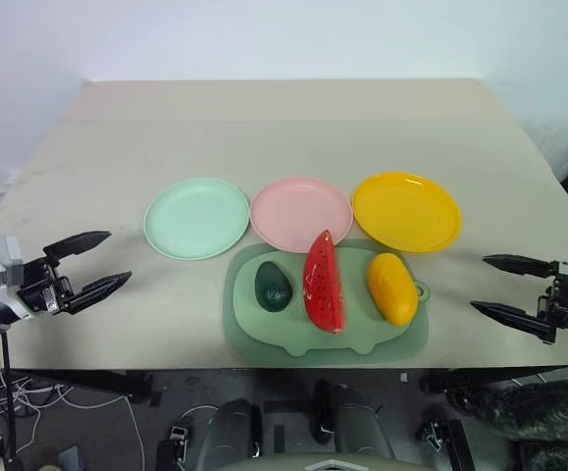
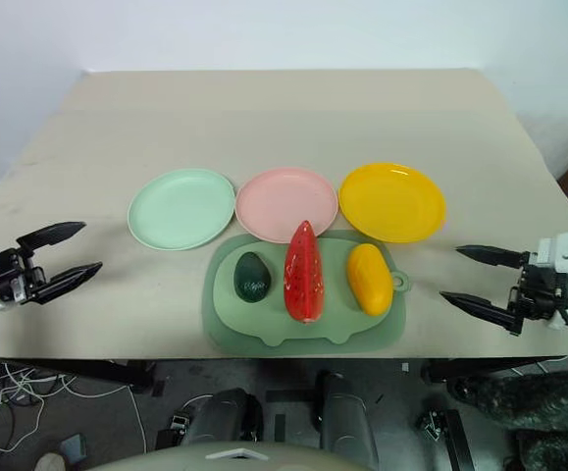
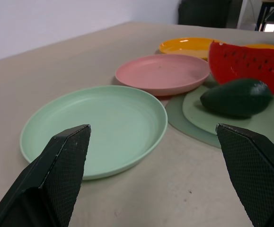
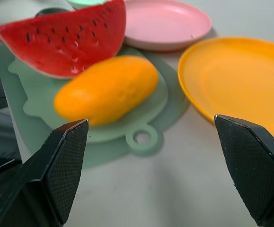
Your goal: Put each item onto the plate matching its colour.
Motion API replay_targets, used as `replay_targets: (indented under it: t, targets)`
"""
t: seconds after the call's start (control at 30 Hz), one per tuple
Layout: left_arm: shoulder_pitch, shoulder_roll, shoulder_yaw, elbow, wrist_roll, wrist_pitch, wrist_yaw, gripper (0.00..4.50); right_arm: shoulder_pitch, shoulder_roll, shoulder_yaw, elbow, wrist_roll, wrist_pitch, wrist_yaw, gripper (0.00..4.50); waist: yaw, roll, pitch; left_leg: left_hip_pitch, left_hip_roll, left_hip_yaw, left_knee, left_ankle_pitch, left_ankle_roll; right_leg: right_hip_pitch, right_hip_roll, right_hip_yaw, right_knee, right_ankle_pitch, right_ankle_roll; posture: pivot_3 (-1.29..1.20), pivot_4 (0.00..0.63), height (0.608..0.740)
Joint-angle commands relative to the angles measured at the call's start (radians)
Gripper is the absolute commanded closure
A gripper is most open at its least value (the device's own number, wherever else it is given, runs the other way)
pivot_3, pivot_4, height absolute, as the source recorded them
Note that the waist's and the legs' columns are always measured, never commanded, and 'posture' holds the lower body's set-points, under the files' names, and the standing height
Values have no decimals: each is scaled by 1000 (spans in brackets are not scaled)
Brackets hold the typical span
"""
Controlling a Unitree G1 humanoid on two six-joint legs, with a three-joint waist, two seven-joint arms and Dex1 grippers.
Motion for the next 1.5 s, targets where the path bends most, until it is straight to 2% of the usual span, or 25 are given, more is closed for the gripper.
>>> replay_targets:
  t: [0.03, 0.43, 0.67, 0.93, 1.07, 1.17, 1.33, 1.5]
  targets:
    - [10, 1, 38, -9, -6, -21, 5, 47, -41, -30, -24, 20, 1, -24, 20, 0, 0, 0, 0, 0, 0, 0, 0, 0, 0, 0, 0, 0, 0, 0, 0, 0, 150, 733]
    - [-44, 21, 27, 58, 12, -39, -17, 47, -14, -23, -46, -33, 14, -4, 12, 0, 2, 0, 0, -1, 0, 0, 0, 0, 0, 0, -1, -1, 0, 0, 0, 0, 150, 733]
    - [-34, 18, 34, 41, 14, -43, -21, 47, 36, -21, -83, -109, 38, 35, 2, 0, 3, 0, 0, -1, 0, 0, 0, 0, 0, 0, -1, -1, 0, 0, 0, 0, 150, 733]
    - [8, 34, 43, 26, 17, -47, -47, 47, 36, -30, -92, -98, 35, 40, 11, 0, 2, 0, 0, -1, 0, 0, 0, 0, 0, 0, -1, 0, 0, 0, 0, 0, 150, 733]
    - [23, 29, 38, 6, 18, -54, -46, 47, 41, -20, -85, -168, 30, 90, -63, 0, 3, 0, 0, -1, 0, -1, 0, 0, 0, 0, -1, 0, 0, 0, 0, 0, 150, 733]
    - [37, 14, 35, -29, 12, -54, -32, 47, 37, -27, -77, -254, 77, 210, -123, 0, 3, 0, 0, -1, 1, -1, 0, 0, 0, -1, -1, 0, 0, 0, 0, 0, 150, 733]
    - [56, -39, 11, -66, 22, -67, 0, 47, -33, -48, -39, -461, 264, 596, -331, 0, 3, 0, 0, -1, 2, -2, 0, 0, 0, -1, -2, 0, 0, 0, 0, 0, 150, 733]
    - [46, -61, -7, -82, 28, -65, 24, 47, -49, -99, -2, -612, 300, 790, -463, 0, 5, 0, 0, -5, 1, -4, 1, 0, 0, -3, -2, -1, 0, 0, 0, 0, 150, 733]
